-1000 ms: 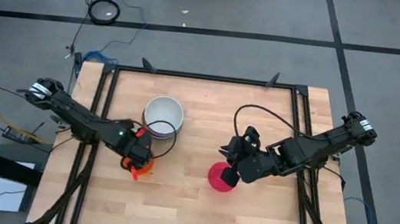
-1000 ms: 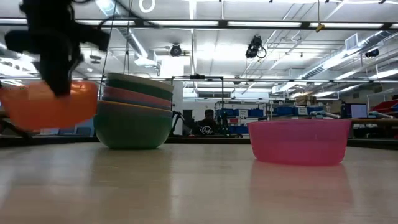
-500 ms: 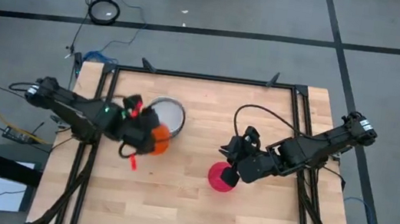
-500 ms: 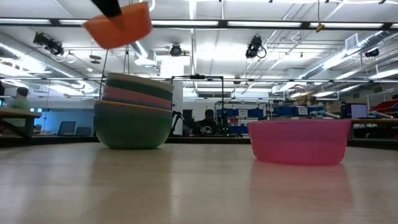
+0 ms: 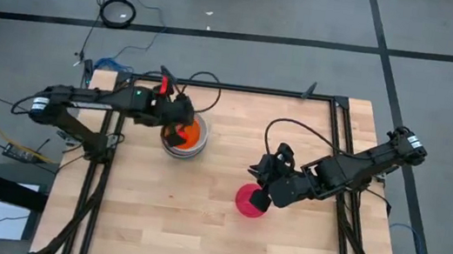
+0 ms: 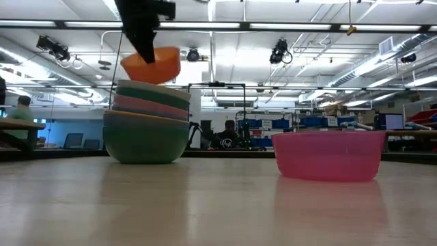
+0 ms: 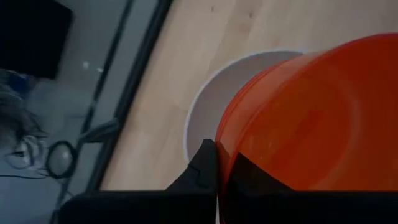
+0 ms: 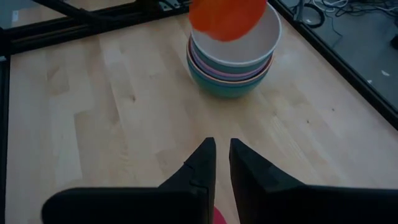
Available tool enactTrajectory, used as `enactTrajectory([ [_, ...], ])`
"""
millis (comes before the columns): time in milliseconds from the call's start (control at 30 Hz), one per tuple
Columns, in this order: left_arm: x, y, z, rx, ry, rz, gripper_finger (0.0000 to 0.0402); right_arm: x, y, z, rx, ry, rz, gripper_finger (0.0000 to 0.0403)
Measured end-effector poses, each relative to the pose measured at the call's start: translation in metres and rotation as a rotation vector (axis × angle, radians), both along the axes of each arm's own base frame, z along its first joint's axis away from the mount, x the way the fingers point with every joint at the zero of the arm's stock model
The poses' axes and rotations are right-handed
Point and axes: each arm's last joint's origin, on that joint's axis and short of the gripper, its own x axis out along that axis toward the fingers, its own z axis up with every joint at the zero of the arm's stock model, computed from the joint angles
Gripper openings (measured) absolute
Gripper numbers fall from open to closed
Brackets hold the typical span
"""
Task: Nest bowls inside each other
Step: Stack the orange bowl on top of the white bowl, then stack the red bowl on top of the orange bowl
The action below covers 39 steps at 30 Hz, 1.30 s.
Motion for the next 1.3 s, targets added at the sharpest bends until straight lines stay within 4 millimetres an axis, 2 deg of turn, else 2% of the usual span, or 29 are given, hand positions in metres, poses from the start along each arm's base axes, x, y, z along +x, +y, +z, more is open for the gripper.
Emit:
enactTrajectory([
  [300,-0.002,0.029,-0.038,-0.189,0.027,-0.032,0.0003,0.0,0.0,0.0,0.0,0.0,0.0,0.0036],
  [500,-0.004,0.039,-0.054,-0.252,0.021,-0.029,0.0006,0.0,0.0,0.0,0.0,0.0,0.0,0.0034],
  [867,-0.004,0.039,-0.048,-0.277,-0.004,-0.023,0.0061,0.0,0.0,0.0,0.0,0.0,0.0,0.0035],
  [1300,-0.003,0.04,-0.022,-0.266,-0.031,-0.04,0.007,-0.001,-0.001,-0.001,-0.004,0.01,-0.003,0.0036],
])
